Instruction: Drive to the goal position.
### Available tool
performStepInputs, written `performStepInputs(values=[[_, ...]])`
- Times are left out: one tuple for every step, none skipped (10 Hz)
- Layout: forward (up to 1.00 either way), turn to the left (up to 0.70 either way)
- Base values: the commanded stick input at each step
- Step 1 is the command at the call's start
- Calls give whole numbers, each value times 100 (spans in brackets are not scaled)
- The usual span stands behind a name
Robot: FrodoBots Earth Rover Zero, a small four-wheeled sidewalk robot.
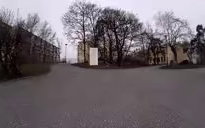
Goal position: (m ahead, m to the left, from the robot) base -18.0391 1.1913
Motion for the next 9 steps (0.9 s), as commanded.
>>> performStepInputs(values=[[0,0],[0,0],[0,0],[0,0],[0,-15],[0,-87],[0,-100],[0,-100],[0,-100]])
